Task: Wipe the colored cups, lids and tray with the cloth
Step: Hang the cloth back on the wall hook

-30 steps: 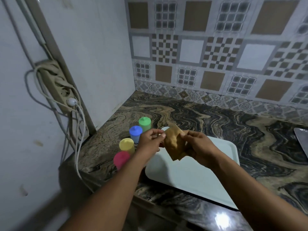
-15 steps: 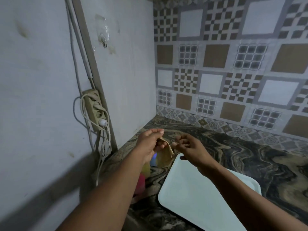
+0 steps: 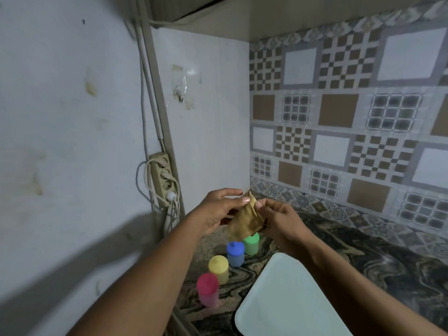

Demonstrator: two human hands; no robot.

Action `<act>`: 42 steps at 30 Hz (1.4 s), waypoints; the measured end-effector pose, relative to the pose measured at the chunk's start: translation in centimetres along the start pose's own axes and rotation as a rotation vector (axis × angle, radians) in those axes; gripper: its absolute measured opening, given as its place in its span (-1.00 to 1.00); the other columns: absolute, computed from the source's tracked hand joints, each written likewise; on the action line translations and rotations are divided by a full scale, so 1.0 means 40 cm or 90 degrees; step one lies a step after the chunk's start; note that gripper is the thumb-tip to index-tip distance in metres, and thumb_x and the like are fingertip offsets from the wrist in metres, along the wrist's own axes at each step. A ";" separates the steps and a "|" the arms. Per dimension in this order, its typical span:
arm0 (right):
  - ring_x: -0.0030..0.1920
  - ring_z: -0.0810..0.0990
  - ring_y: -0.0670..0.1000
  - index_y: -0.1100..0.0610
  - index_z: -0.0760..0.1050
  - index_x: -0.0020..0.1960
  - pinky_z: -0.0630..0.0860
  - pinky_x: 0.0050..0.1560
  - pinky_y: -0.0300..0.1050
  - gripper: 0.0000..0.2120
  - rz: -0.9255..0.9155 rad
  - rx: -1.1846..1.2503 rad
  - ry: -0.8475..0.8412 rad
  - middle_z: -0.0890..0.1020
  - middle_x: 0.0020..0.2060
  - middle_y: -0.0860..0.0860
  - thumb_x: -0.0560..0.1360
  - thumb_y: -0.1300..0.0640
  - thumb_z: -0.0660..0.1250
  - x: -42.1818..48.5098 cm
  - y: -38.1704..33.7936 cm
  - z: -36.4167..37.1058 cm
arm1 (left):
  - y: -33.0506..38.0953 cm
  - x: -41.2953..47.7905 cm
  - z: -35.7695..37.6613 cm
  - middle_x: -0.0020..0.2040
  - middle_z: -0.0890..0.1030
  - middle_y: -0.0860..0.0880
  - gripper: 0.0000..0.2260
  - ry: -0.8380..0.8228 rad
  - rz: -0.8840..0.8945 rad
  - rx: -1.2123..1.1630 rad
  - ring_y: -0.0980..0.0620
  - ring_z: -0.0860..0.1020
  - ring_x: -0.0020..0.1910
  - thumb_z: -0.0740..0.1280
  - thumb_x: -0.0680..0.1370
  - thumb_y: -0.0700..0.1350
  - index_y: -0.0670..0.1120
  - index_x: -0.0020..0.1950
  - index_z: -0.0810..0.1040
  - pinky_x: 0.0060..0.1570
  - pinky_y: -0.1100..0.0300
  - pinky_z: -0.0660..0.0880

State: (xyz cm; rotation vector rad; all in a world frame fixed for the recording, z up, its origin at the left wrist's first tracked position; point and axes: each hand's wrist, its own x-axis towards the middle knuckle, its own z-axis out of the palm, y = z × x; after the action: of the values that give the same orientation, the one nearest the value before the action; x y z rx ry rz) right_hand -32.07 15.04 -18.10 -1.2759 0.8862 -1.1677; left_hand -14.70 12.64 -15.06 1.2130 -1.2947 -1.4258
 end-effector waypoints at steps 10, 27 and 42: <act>-0.03 0.70 0.23 0.28 0.61 0.03 0.64 0.08 0.16 -0.77 -0.032 -0.122 -0.079 0.71 -0.07 0.27 0.66 0.15 0.25 0.055 -0.030 -0.036 | 0.014 -0.027 0.016 0.01 0.69 -0.26 -0.79 0.078 0.060 0.054 -0.05 0.67 -0.10 0.53 0.45 -0.21 -0.23 0.03 0.62 -0.09 0.05 0.65; -0.15 0.68 0.17 0.24 0.63 -0.05 0.62 0.01 0.13 -0.80 -0.044 -0.165 -0.109 0.71 -0.17 0.23 0.64 0.19 0.27 0.176 0.028 0.025 | 0.003 0.004 -0.086 -0.12 0.71 -0.17 -0.94 0.189 0.078 0.175 -0.01 0.70 -0.11 0.47 0.50 -0.22 -0.21 -0.08 0.65 -0.06 0.10 0.64; -0.30 0.50 0.06 0.01 0.43 0.05 0.44 -0.46 -0.15 -0.62 -0.305 -0.489 -0.030 0.56 -0.19 0.06 0.52 0.43 0.02 0.483 -0.177 0.173 | 0.247 0.123 -0.354 -0.12 0.48 0.01 -0.81 0.329 0.351 0.649 0.04 0.47 -0.22 0.27 0.46 -0.19 0.04 -0.03 0.33 -0.27 0.11 0.42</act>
State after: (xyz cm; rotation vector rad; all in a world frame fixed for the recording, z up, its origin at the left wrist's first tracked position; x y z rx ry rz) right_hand -22.17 -1.46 -8.05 -2.2237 1.0750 -1.1862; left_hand -1.87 4.13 -5.83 1.5166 -1.8141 0.0323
